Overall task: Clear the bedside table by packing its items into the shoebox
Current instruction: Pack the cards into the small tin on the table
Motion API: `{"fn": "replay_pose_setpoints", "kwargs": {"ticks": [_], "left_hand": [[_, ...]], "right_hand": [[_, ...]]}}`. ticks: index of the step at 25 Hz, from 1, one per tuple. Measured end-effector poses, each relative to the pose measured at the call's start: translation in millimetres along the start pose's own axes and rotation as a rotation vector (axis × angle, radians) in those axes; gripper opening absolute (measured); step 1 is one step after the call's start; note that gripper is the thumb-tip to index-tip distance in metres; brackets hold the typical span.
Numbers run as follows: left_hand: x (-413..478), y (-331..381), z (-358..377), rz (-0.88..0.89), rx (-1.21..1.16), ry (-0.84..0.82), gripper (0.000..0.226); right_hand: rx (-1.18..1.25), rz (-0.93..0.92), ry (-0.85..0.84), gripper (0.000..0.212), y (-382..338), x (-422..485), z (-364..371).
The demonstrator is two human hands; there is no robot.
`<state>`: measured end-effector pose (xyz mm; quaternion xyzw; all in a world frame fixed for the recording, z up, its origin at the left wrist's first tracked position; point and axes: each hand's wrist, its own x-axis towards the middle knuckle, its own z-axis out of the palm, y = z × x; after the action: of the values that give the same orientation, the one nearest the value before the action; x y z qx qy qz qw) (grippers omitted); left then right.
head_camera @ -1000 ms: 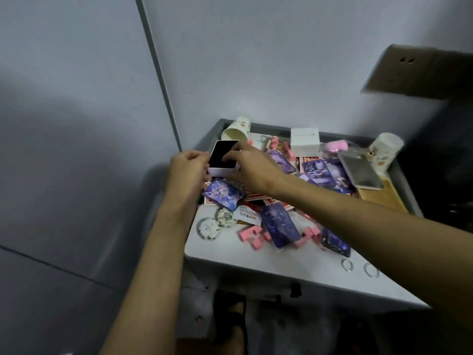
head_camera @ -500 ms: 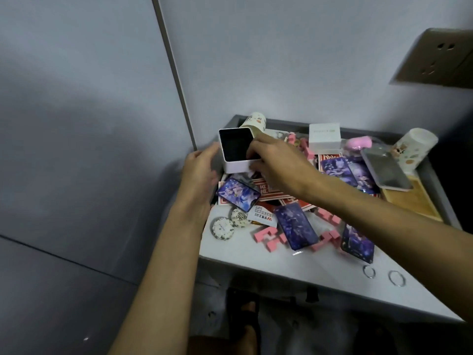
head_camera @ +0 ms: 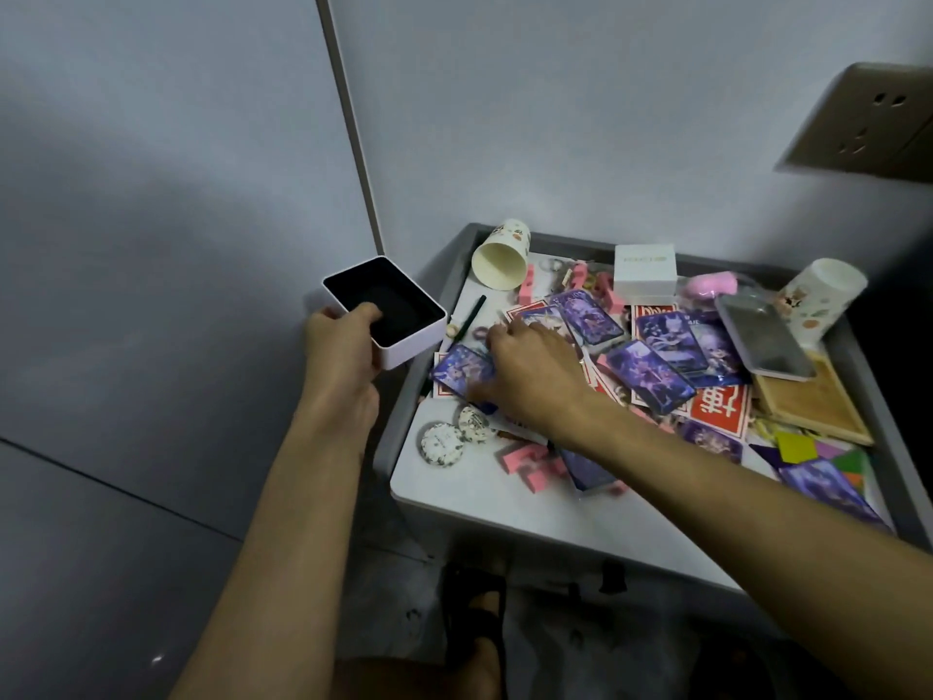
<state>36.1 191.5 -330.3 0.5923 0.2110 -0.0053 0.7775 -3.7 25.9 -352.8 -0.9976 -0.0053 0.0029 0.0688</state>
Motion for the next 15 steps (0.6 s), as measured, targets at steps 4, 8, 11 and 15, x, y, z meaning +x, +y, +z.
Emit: {"fn": "replay_pose_setpoints", "kwargs": {"ticks": [4, 8, 11, 15], "left_hand": [[-5, -3, 0, -0.018, -0.017, -0.052, 0.023], [-8, -7, -2, -0.017, -0.004, -0.075, 0.018], [-12, -8, -2, -0.022, 0.053, -0.118, 0.025], [-21, -12, 4, -0.067, 0.117, -0.179, 0.022]], "right_hand": [[0.043, 0.045, -0.007, 0.056, -6, 9, -1], [0.187, 0.081, -0.016, 0.022, -3, 11, -14], [0.485, 0.224, -0.026, 0.018, 29, -3, -47], [0.644, 0.478, -0.177, 0.032, 82, -73, -57]]}}
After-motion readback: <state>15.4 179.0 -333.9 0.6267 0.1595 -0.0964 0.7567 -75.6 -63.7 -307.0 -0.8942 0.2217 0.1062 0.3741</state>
